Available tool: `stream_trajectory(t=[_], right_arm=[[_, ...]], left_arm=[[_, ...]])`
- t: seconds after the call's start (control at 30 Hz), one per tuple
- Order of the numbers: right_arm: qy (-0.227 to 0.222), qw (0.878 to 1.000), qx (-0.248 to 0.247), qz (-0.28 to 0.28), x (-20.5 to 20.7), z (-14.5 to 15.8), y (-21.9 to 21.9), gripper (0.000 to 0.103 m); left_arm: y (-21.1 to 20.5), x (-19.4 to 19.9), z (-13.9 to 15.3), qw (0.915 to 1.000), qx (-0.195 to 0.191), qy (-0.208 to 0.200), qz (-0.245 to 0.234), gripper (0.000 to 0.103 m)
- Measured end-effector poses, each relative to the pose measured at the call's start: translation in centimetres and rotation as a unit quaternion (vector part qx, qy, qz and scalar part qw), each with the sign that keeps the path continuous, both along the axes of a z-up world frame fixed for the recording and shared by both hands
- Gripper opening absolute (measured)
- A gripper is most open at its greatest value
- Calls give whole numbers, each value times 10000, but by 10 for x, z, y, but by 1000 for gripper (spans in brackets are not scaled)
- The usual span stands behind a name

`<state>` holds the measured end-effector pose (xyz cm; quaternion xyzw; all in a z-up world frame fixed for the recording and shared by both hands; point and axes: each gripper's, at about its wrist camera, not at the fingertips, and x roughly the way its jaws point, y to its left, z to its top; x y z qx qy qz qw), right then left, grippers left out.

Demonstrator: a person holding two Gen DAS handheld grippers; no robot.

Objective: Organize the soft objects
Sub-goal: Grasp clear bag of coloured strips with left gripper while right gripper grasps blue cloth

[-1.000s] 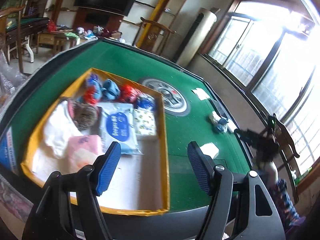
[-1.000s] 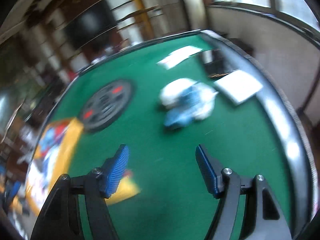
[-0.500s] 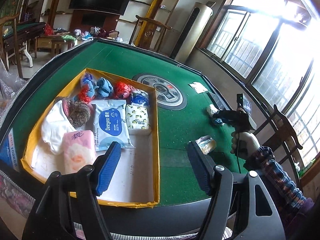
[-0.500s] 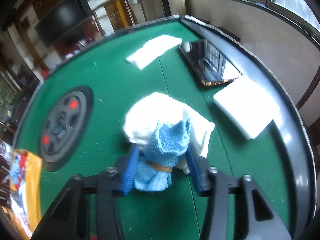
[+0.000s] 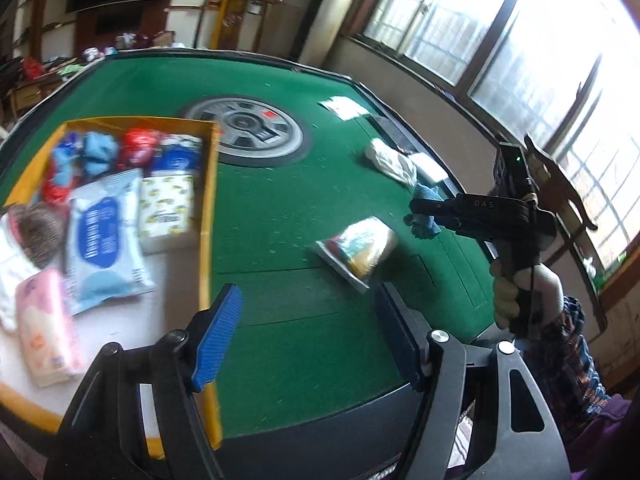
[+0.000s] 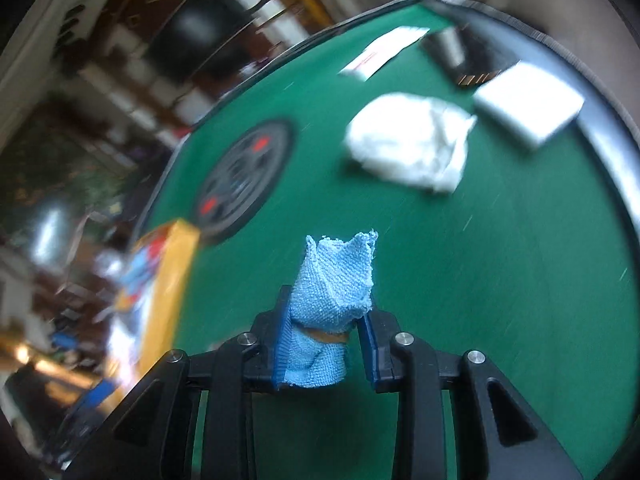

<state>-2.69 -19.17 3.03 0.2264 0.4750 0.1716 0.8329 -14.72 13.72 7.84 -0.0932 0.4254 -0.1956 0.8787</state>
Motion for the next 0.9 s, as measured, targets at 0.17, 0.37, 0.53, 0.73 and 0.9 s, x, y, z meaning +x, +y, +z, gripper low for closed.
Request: stream_trajectory(t=[0.17,0.37,0.53,0.73,0.9], right_arm=[[39,9994,-16,331,-22,-9,8,27],[60,9995,213,203,-25,-17,-11,28],[58,9989,455,85,-23,-18,-27,29],[43,9983,574,92,-26,-18,-34,29],[47,9981,591,177,-26,-19,-30,29]], left_arm=[[-58,26,-16,9945,903,-107,-528,68],[-110,54,-36,9796,1603,-219,-1192,68],[-140,75,-50,9718,1737,-96,-1593,68],[-153,79,-64,9680,1814,-27,-1735,81],[-142,80,-56,9763,1532,98,-1523,40]])
